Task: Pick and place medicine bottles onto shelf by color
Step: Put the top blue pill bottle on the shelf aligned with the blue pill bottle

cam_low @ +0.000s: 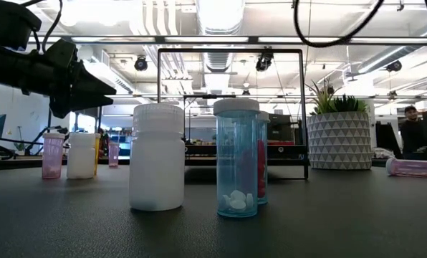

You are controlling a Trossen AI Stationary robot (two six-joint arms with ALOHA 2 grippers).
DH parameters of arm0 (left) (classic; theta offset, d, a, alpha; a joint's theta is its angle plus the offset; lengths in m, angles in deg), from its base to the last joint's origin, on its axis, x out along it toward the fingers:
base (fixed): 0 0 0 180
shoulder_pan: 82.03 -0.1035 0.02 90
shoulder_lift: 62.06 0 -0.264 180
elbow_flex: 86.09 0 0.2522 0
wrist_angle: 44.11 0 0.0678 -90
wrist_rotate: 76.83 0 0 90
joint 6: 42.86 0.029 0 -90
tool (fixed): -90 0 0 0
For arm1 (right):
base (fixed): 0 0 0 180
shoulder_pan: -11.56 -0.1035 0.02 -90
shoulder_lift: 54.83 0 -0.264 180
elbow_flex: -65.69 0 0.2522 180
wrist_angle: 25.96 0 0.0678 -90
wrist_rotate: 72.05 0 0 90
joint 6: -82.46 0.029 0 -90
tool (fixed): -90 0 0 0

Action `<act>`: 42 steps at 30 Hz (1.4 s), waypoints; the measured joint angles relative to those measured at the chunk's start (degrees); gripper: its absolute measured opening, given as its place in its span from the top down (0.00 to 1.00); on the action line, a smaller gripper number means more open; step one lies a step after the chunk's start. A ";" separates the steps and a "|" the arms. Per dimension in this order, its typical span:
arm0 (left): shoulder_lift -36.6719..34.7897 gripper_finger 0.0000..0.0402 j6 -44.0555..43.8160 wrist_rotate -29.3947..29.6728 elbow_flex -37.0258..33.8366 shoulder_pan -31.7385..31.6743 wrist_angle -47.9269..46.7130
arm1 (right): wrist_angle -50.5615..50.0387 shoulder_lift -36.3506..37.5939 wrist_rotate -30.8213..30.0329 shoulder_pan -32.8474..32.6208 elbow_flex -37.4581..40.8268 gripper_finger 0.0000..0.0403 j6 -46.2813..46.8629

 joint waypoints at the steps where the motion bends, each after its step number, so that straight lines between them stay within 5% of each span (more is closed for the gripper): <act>1: 0.00 0.57 0.00 0.01 0.00 -0.01 0.02 | 0.04 -0.94 0.00 0.20 -1.10 0.43 0.03; 22: 0.00 0.57 0.01 0.01 0.00 0.01 0.00 | -0.15 -20.69 4.18 12.13 -23.25 0.43 1.94; 42: 0.00 0.57 0.00 -0.01 0.00 0.01 -0.02 | 2.44 -28.00 4.48 15.34 -27.78 0.43 0.10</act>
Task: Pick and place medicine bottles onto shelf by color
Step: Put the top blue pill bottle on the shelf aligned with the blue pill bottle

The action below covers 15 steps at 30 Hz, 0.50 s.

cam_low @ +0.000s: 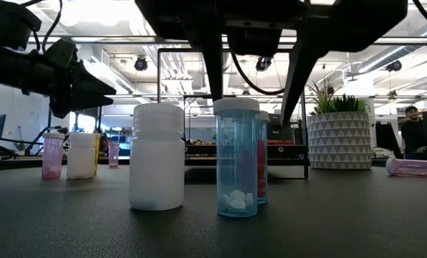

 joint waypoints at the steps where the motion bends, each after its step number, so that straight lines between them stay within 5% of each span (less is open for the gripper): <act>1: 0.00 0.57 0.01 0.01 0.00 0.00 0.03 | 0.00 -0.32 0.02 0.00 0.00 0.43 -0.10; 15: 0.00 0.57 0.00 0.00 0.00 -0.01 0.02 | 1.63 -1.12 0.02 0.00 0.04 0.46 -2.31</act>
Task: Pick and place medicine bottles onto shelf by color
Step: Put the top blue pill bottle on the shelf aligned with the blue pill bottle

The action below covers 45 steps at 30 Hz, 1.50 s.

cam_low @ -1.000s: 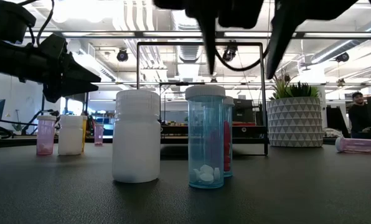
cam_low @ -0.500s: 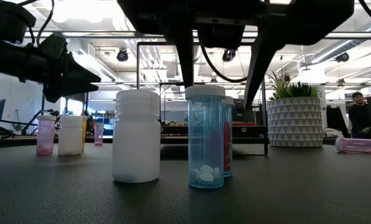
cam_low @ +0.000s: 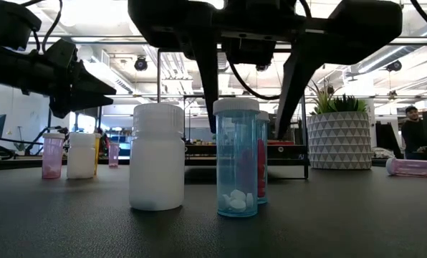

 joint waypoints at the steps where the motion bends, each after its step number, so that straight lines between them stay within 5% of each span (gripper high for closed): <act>1: 0.00 0.57 -0.01 -0.01 0.00 -0.01 -0.01 | 0.10 0.00 0.00 0.00 0.03 0.47 -0.28; 18: 0.00 0.57 0.01 -0.01 0.00 -0.01 0.01 | 0.57 0.00 0.00 0.00 1.01 0.73 -2.36; 34: 0.00 0.57 -0.01 0.00 0.00 0.00 0.01 | -4.12 0.28 1.14 0.00 -1.59 0.73 -4.63; 45: 0.00 0.57 -0.01 0.00 0.00 0.00 0.01 | -10.59 7.24 1.06 -0.68 -2.60 0.74 -7.16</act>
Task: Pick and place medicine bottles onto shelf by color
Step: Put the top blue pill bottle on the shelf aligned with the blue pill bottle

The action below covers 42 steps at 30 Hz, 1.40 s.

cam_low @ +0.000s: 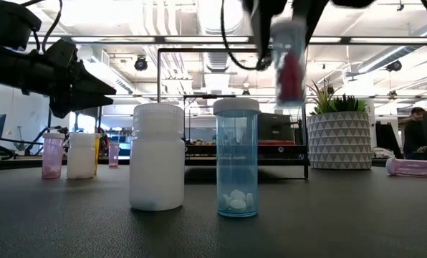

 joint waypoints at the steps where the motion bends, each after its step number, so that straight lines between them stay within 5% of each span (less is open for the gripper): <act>1: 0.00 0.57 0.02 -0.01 0.00 -0.01 0.00 | -0.62 0.85 0.01 -0.13 0.00 0.74 0.00; 14: 0.00 0.57 0.01 -0.01 0.00 0.00 0.04 | -11.30 10.65 -0.40 -0.59 0.94 0.73 -4.12; 20: 0.00 0.57 0.02 0.01 0.00 -0.01 0.07 | -11.48 19.69 -2.20 -0.61 7.59 0.73 -6.57; 30: 0.00 0.57 0.00 0.00 0.00 0.01 0.05 | -11.64 35.17 -9.29 0.68 23.92 0.73 4.05; 42: 0.00 0.57 0.00 -0.01 0.00 -0.01 0.07 | -10.48 33.44 -11.12 16.06 27.08 0.73 -6.82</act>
